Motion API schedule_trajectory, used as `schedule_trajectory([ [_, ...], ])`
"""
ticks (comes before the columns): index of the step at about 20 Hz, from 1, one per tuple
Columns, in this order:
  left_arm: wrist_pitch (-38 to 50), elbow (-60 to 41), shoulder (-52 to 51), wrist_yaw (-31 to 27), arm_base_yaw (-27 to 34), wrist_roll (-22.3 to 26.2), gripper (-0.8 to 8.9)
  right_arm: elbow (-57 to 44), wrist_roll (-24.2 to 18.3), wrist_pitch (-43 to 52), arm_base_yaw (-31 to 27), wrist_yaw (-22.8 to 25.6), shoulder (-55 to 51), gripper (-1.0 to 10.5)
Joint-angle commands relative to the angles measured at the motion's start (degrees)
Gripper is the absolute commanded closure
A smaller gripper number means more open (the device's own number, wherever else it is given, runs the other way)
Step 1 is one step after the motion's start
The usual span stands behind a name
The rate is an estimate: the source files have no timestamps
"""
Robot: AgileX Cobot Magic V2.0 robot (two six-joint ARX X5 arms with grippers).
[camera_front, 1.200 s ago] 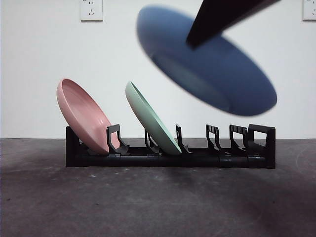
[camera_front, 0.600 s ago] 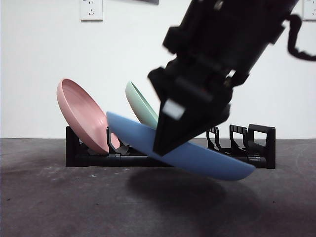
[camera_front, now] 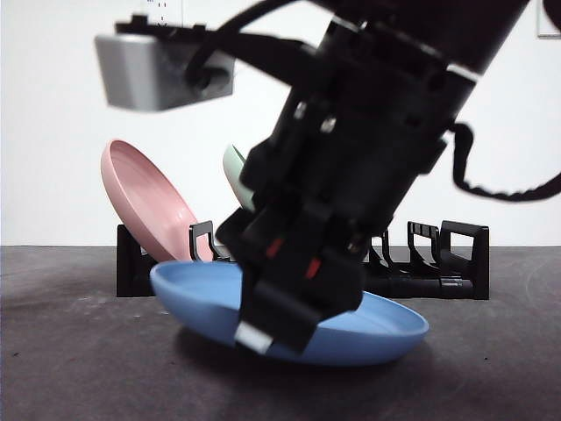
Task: Place the plate
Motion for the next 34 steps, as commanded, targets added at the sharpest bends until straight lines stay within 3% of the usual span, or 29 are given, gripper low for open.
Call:
schedule_trajectory([
  [1, 0.5, 1.49, 0.42, 0.09, -0.11, 1.01, 4.65, 0.61, -1.16, 2.82, 0.74, -0.35, 2.03, 9.3],
  [4, 0.5, 1.49, 0.39, 0.09, -0.11, 1.01, 4.65, 0.63, -1.14, 3.63, 0.74, -0.55, 2.45, 9.3],
  [7, 0.5, 1.49, 0.39, 0.09, -0.11, 1.01, 4.65, 0.63, -1.11, 2.56, 0.79, -1.55, 2.45, 8.1],
  [10, 0.5, 1.49, 0.39, 0.09, -0.11, 1.01, 4.65, 0.63, -1.01, 2.19, 1.07, -1.55, 2.45, 8.0],
  [14, 0.48, 1.49, 0.39, 0.09, -0.11, 1.01, 4.65, 3.19, 2.64, -0.48, 1.7, -1.44, 1.99, 6.2],
  [20, 3.13, 1.49, 0.26, 0.11, -0.13, 0.98, 4.65, 13.77, 8.48, -8.44, -0.37, -1.77, -5.64, 6.2],
  [24, 3.63, 1.49, 0.26, 0.11, -0.13, 0.7, 4.65, 18.27, 12.09, -8.87, -11.08, -8.87, -11.5, 6.1],
  [29, 7.48, 1.49, 0.31, 0.11, -0.13, 0.37, 4.69, 23.78, 12.2, -15.08, -31.15, -16.74, -13.29, 5.4],
  [34, 10.38, 1.51, 2.82, 0.11, -0.15, -6.49, 4.69, 26.84, 16.15, -20.7, -49.72, -21.29, -13.29, 5.4],
])
